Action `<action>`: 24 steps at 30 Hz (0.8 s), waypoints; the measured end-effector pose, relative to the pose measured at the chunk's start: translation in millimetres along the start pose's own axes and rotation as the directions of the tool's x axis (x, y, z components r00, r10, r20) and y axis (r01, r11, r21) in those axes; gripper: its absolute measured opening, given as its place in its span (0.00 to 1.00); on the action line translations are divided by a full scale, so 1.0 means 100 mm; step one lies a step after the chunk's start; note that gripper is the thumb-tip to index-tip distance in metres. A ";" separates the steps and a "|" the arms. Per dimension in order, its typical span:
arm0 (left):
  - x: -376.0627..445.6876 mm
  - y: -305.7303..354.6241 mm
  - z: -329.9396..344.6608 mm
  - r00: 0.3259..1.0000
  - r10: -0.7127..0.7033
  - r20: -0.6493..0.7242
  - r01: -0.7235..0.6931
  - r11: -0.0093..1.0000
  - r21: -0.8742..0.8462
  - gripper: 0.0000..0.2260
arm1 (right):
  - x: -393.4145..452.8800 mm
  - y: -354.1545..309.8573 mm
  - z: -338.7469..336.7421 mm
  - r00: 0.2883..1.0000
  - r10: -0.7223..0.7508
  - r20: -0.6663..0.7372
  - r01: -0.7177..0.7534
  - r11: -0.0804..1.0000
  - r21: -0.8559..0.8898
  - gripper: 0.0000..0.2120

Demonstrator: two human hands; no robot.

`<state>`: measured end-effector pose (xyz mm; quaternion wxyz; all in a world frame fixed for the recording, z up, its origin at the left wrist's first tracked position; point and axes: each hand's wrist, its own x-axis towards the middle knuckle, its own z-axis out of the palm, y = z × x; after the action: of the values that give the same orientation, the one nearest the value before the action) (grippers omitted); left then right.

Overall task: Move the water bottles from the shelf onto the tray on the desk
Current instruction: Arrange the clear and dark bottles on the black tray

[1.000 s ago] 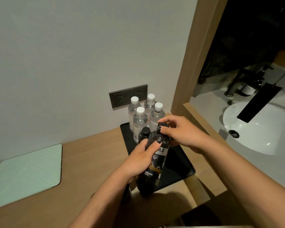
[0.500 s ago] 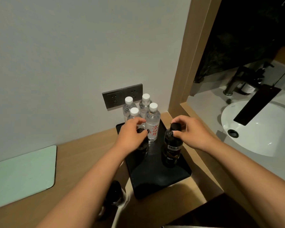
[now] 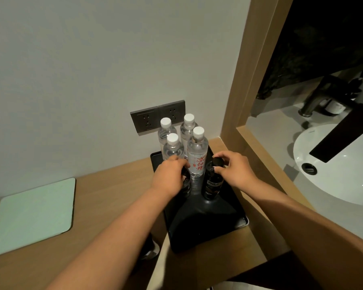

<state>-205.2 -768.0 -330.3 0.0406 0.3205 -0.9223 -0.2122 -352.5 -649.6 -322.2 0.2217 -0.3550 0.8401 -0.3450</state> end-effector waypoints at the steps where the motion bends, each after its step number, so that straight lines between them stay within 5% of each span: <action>1: 0.00 0.00 0.00 1.000 -0.002 -0.003 0.002 1.000 -0.005 0.18 | 0.02 0.00 0.02 1.000 -0.010 -0.009 0.010 1.000 0.011 0.13; 24: -0.03 -0.01 0.07 0.999 -0.025 -0.030 0.024 0.999 -0.023 0.17 | 0.07 -0.04 0.28 0.989 -0.126 -0.077 0.126 0.992 -0.008 0.17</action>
<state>-203.6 -764.0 -336.3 0.0555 0.3345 -0.9151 -0.2181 -338.0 -668.9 -339.3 0.1662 -0.3940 0.8245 -0.3706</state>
